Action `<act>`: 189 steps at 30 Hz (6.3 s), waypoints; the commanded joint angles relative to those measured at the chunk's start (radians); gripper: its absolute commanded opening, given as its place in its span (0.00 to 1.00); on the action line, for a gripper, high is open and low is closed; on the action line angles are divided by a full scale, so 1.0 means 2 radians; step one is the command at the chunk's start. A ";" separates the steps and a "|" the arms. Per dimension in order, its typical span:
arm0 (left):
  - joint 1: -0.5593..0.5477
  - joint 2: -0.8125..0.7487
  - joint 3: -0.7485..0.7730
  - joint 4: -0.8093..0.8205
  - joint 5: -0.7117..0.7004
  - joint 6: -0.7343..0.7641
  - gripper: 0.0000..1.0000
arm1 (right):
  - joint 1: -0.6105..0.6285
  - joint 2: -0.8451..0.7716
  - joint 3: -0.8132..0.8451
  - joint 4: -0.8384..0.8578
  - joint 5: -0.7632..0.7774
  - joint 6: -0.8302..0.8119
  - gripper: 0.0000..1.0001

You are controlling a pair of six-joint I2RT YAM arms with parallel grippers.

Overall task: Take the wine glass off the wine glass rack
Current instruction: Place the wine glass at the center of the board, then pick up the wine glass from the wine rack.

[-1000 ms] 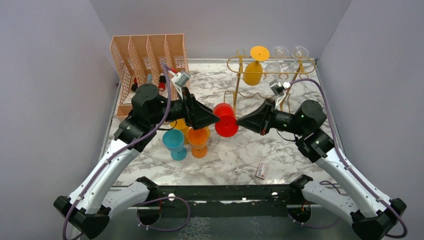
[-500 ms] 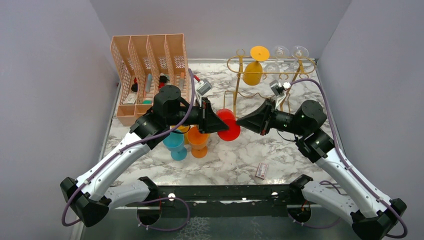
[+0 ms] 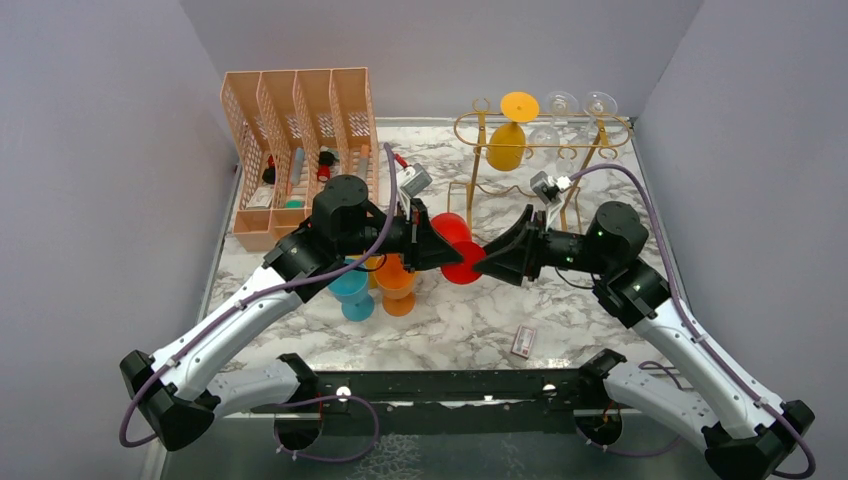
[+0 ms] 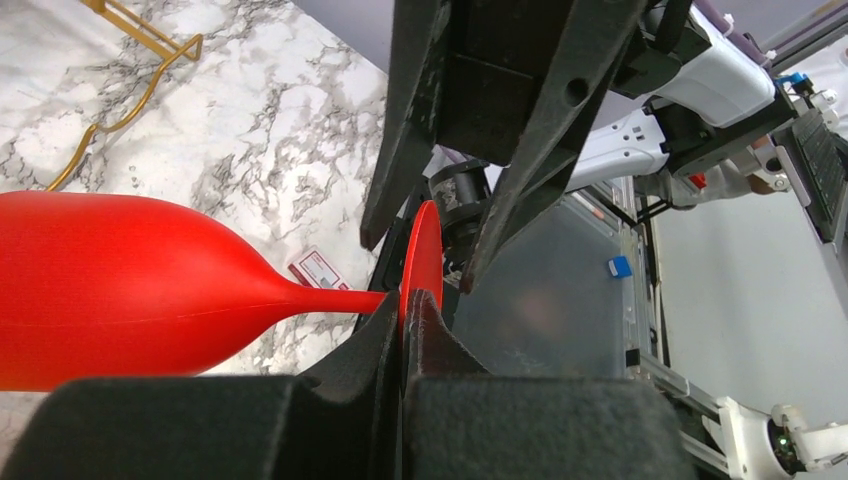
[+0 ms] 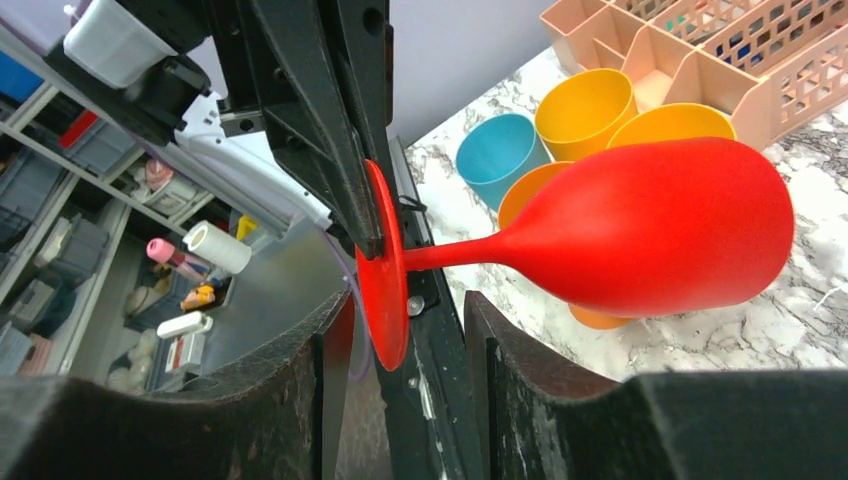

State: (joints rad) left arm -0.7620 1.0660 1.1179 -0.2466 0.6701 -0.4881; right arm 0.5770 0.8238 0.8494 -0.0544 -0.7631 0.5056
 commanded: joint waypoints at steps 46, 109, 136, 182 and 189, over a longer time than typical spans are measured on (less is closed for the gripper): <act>0.080 0.042 0.005 0.015 0.169 0.018 0.83 | 0.004 -0.151 -0.250 0.105 -0.223 -0.419 0.01; -0.140 0.209 0.109 -0.135 -0.435 0.169 0.00 | 0.004 -0.133 -0.119 -0.169 0.565 0.032 0.84; -0.139 0.234 0.038 -0.049 -0.526 0.152 0.13 | 0.004 -0.170 -0.127 -0.196 0.542 0.080 0.85; 0.001 0.017 0.002 -0.083 -0.457 0.077 0.88 | -0.010 0.176 0.362 -0.219 0.460 -0.152 0.91; 0.028 -0.037 -0.022 -0.096 -0.479 0.077 0.99 | -0.142 0.261 0.446 -0.250 0.293 -0.052 0.86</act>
State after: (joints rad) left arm -0.7223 1.0637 1.0973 -0.4217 -0.2840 -0.3241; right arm 0.4404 1.3128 1.6951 -0.4824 0.0315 0.2546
